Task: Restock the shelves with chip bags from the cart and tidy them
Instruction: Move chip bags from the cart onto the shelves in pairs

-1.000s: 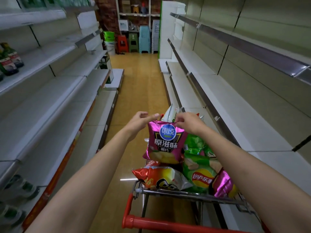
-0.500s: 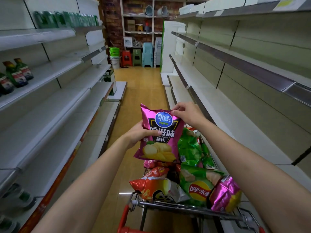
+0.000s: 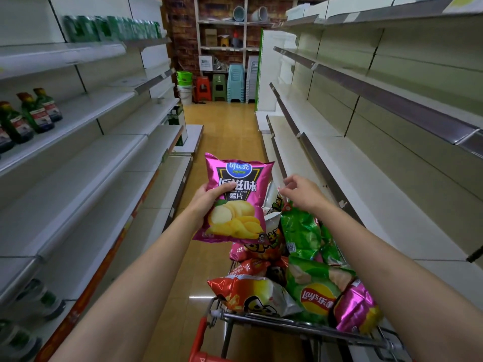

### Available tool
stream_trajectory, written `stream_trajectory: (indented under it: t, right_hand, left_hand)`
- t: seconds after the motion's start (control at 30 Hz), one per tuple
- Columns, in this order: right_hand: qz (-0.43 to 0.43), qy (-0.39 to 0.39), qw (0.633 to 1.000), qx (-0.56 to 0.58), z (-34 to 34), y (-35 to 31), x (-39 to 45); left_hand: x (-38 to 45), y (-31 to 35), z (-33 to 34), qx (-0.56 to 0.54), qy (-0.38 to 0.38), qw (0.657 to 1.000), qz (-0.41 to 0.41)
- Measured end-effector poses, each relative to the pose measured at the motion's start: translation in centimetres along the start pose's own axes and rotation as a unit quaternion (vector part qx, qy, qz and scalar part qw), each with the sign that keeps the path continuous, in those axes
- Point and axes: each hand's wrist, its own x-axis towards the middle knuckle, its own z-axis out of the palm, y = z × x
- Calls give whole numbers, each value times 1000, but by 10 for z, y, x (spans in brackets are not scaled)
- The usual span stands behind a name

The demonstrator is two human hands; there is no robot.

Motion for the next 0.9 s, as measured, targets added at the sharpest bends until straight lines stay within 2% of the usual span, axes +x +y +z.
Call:
stream_trajectory:
  t: [0.3,0.53,0.73,0.9]
  right_hand:
    - [0,-69,988,-135,46,26,13]
    - [22,-44,968,-246,71,39,21]
    - [71,6,971,-229,74,42,29]
    - [61,20,983,-171,67,44,32]
  left_hand:
    - [2,-8,-18,23,-21,999,-24]
    - [4,-11,-33,39,-39,997,-52]
    - [4,-5,-35,35,-42,997,-56]
    - [5,2,-29,28,-51,997,-41]
